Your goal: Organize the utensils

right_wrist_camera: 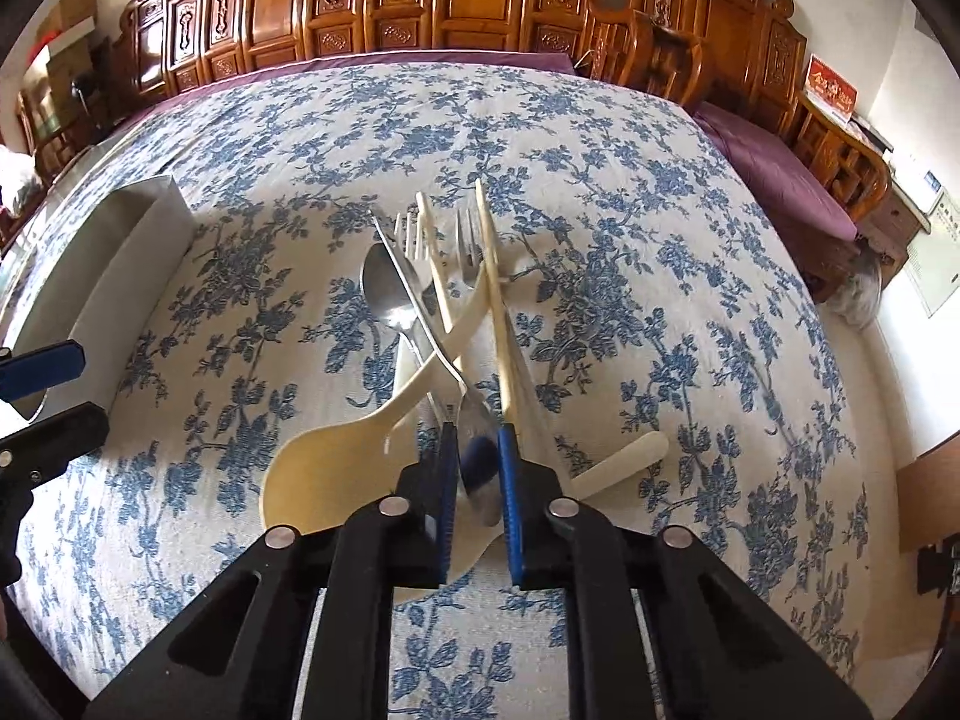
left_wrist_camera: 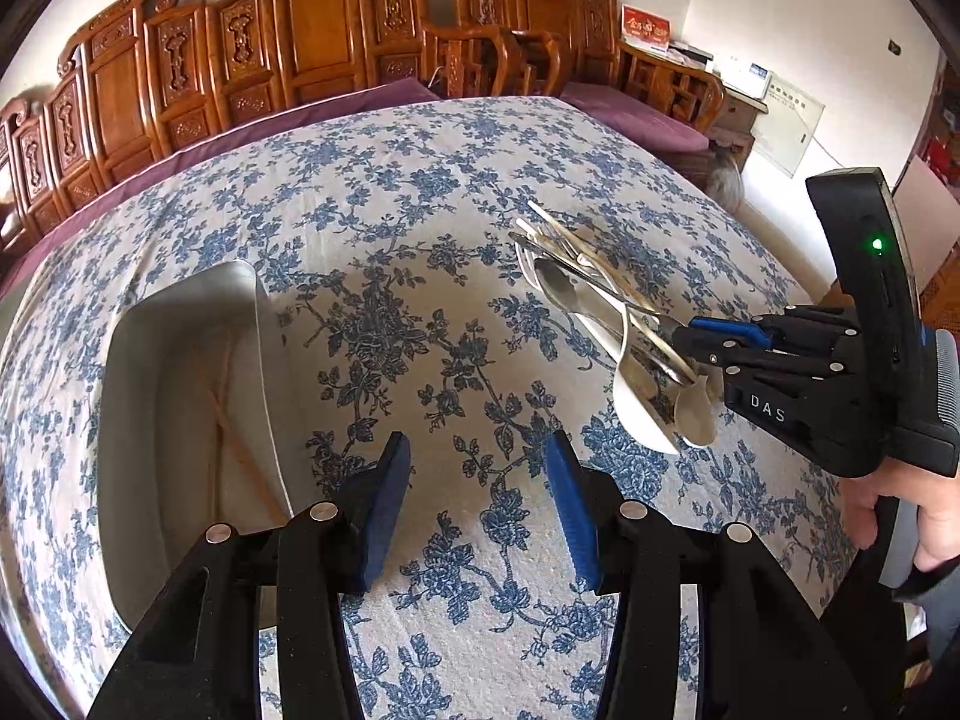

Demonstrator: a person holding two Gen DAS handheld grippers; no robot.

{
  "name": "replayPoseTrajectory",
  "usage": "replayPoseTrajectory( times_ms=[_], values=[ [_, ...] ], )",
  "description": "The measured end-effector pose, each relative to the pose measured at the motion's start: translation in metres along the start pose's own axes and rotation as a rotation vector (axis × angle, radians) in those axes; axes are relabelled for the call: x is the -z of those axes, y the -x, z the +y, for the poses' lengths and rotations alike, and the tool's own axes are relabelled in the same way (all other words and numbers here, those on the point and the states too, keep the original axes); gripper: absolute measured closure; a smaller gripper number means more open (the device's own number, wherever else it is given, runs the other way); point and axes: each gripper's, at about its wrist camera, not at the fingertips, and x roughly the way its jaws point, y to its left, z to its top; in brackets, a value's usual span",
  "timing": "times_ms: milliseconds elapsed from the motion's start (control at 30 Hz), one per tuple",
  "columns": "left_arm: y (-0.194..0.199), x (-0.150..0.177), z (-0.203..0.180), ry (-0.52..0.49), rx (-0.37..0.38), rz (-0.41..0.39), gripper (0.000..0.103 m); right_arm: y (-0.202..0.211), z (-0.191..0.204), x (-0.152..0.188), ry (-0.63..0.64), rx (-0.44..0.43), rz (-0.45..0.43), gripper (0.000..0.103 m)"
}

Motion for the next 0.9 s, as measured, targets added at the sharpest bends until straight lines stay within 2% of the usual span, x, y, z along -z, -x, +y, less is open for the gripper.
replayPoseTrajectory(
  times_ms=[67,300,500,800,900],
  values=[
    [-0.002,-0.001,-0.003,-0.001,0.001,-0.005,0.058,0.002,-0.003,-0.001,0.004,-0.002,-0.004,0.1],
    [-0.019,-0.005,-0.017,-0.017,0.005,0.004,0.058,0.021,-0.021,0.001,-0.023,-0.025,-0.038,0.1],
    [-0.041,-0.009,-0.027,0.004,0.053,0.038,0.058,0.038,-0.039,0.009,-0.05,-0.038,-0.069,0.1],
    [-0.076,-0.011,-0.031,0.055,0.099,0.103,0.058,0.042,-0.057,0.023,-0.07,-0.053,-0.07,0.1],
    [-0.079,-0.007,-0.041,0.02,0.088,0.101,0.058,0.043,-0.062,0.025,-0.078,-0.053,-0.071,0.1]
  ],
)
